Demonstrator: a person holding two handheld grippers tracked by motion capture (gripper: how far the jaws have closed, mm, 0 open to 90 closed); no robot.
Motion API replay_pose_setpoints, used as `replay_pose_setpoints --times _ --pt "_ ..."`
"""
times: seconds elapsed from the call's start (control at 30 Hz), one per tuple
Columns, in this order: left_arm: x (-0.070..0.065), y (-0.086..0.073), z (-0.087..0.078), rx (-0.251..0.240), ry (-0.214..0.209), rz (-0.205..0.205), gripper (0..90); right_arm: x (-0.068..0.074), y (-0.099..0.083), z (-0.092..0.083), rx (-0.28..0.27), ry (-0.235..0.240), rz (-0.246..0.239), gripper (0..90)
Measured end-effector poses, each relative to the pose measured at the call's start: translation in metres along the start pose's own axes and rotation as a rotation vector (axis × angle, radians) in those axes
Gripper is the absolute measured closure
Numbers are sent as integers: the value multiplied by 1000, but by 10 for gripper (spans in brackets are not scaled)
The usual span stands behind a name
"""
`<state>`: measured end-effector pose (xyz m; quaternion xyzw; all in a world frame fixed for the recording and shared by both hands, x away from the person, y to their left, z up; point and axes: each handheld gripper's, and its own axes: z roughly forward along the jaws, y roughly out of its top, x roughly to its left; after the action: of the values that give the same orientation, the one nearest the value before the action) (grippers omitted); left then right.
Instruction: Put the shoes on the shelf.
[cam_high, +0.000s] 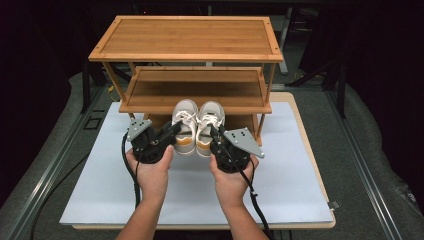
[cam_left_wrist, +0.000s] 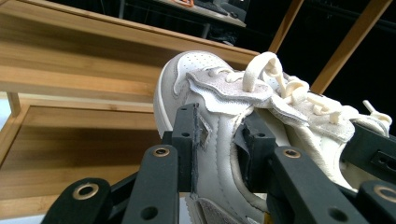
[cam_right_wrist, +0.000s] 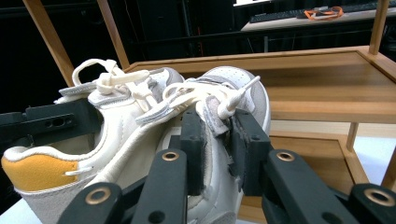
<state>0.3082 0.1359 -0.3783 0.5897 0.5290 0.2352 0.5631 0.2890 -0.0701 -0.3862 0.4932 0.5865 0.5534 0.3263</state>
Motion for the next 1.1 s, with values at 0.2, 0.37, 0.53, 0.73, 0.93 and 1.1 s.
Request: replay_pose_setpoints --times 0.2,0.37,0.53,0.73,0.93,1.1 --pt "1 4 6 -1 4 5 715 0 3 6 0 -8 -9 759" --pt "-1 8 13 2 9 19 715 -3 5 12 -5 -15 -18 759" --pt "1 12 19 -4 7 9 716 -5 11 17 -7 -16 -22 759" --pt "7 16 27 -17 2 -15 717 -7 16 27 -5 -14 -13 759" --pt "8 21 35 -31 10 -19 717 -10 20 37 -8 -10 -10 759" --pt "9 25 42 -25 10 -24 718 -13 25 44 -9 -11 -22 758"
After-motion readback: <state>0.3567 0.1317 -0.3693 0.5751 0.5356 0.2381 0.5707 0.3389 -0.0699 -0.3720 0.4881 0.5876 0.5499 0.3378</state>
